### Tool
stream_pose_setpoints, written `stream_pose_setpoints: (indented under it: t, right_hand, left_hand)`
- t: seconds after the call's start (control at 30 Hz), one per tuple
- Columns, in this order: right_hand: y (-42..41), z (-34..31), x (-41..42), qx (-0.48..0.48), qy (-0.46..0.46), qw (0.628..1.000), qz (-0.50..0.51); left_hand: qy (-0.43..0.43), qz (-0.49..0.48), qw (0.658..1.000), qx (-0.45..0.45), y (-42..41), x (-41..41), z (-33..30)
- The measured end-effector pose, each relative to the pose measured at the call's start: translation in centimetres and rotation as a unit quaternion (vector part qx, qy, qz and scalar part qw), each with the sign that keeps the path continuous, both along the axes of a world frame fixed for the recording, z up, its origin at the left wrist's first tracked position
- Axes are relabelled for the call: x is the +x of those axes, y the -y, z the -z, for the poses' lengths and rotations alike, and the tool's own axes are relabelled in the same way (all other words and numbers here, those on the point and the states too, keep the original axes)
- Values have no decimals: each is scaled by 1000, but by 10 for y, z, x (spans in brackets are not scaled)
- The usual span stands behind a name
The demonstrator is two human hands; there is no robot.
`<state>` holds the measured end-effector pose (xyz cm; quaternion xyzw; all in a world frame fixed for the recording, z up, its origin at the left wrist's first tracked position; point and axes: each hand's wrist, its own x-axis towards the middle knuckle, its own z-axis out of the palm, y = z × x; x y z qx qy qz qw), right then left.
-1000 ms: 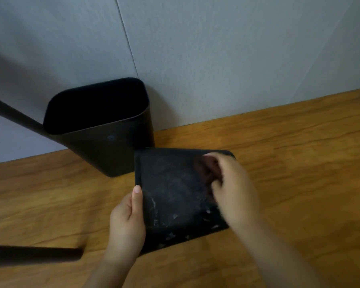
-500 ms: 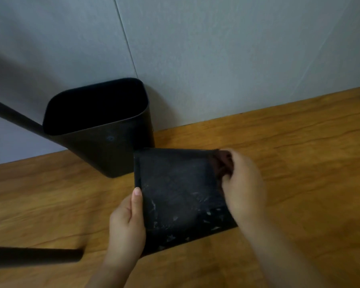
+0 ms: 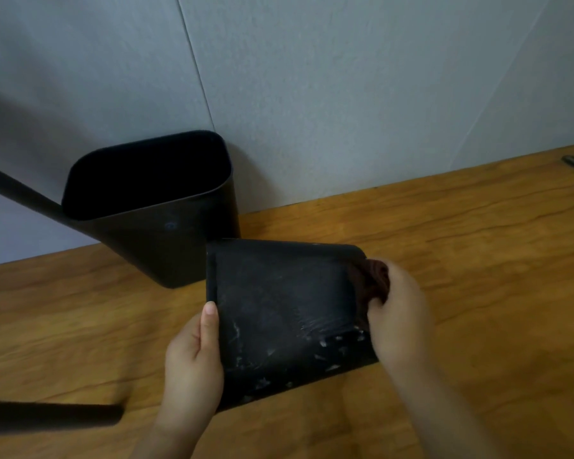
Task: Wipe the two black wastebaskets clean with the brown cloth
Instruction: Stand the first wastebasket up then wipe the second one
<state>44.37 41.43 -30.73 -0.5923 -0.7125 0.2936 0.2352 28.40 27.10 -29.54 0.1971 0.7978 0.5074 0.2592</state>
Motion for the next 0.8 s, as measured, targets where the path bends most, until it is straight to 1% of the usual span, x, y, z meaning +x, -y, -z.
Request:
stream_pose_setpoints:
  t: [0.07,0.1,0.2,0.23,0.33,0.4,0.43,0.53,0.63,0.73,0.8]
  right_hand:
    - [12,0,-1,8,-10,1000,-3]
    - [22,-1,-5,14,-8,1000,-25]
    - [37,-3,-13,42,14,990,-131]
    - [31,-3,-13,41,17,990,-136]
    - [3,-1,-1,0,5,998,-60]
    - [-2,0,5,-3,7,1000,-14]
    - [2,0,4,4,10,1000,-7]
    - [26,1,-4,25,9,999,-47]
    - [35,5,-7,42,16,994,-98]
    - [26,5,-6,34,0,996,-85]
    - [23,4,-5,27,-8,998,-59]
  left_hand:
    - [9,1,1000,5,-3,0,-1]
    - [14,1,1000,5,-3,-1,-1]
    - [28,-5,1000,1,-2,-5,1]
    - [30,-6,1000,-1,-1,-5,1]
    - [25,-15,1000,4,1,-4,2]
    - [20,-11,1000,7,-1,-1,-1]
    - [20,-7,1000,5,-3,-1,-3]
    - [42,-7,999,2,-8,-6,-3]
    - [87,-24,996,4,-9,-10,-4]
    - [129,-20,991,20,-4,-7,-7]
    - [182,6,983,36,0,-2,-11]
